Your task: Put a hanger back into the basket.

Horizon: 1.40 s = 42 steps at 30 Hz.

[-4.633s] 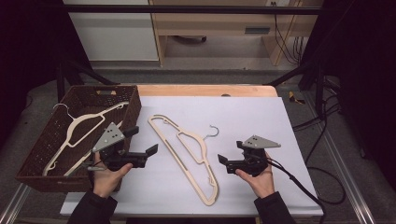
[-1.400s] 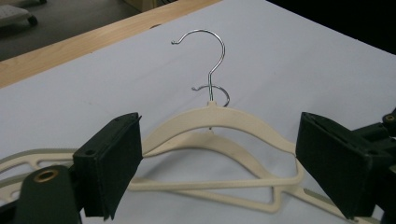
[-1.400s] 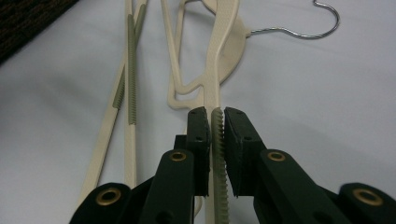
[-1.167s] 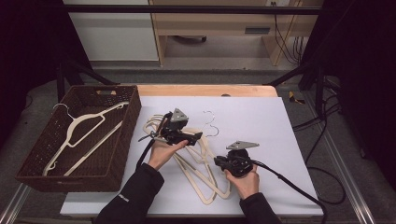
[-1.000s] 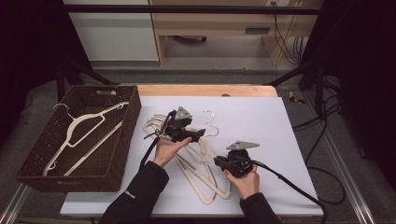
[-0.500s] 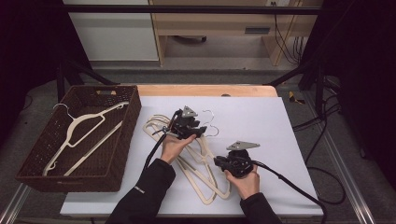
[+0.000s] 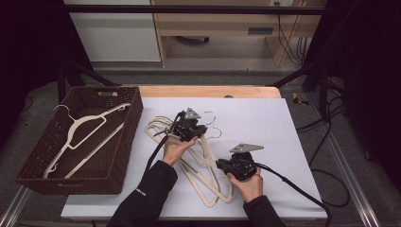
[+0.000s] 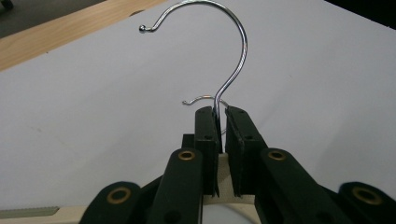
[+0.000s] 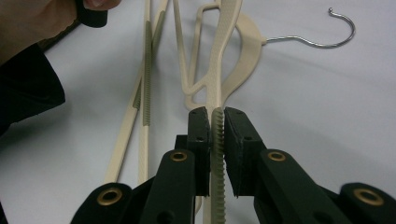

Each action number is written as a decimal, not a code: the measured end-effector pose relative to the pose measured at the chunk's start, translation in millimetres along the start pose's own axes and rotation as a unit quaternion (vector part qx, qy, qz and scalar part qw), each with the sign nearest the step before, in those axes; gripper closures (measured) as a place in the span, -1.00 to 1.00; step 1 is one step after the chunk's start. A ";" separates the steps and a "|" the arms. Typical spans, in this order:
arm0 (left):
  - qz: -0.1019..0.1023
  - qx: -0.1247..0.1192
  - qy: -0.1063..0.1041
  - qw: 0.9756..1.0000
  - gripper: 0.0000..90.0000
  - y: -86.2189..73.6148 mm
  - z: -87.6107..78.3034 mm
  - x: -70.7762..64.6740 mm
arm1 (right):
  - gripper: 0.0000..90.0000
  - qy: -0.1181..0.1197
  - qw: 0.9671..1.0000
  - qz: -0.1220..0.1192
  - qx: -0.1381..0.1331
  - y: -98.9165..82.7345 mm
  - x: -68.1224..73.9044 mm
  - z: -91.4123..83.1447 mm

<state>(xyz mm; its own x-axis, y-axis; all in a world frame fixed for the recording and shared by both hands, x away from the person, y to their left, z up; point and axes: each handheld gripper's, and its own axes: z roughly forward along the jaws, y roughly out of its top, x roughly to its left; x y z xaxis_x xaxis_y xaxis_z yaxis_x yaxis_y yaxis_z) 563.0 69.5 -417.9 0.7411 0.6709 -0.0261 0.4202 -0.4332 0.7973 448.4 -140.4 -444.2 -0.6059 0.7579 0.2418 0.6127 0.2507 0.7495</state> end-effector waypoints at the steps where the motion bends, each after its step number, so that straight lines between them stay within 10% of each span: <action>1: 0.001 -0.002 0.003 1.000 0.84 0.6 -2.6 -1.2 | 0.81 0.003 1.000 0.003 -0.002 0.3 0.5 -0.8; 21: 0.020 -0.043 0.005 0.999 0.85 -9.7 -53.4 -17.1 | 0.01 0.059 0.994 0.025 -0.084 30.1 5.9 -0.6; 42: 0.017 -0.071 -0.027 0.997 0.68 -15.0 -74.5 -21.2 | 0.90 0.100 0.993 0.022 -0.053 41.6 20.7 28.4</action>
<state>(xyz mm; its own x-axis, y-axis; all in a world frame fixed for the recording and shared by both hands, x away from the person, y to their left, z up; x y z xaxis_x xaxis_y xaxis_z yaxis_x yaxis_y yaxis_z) 501.9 106.6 -384.4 0.7825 0.6221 -0.0264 0.3182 -0.3631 0.8757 475.8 -97.2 -425.5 -0.6749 0.6293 0.3854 0.5907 0.1477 0.7932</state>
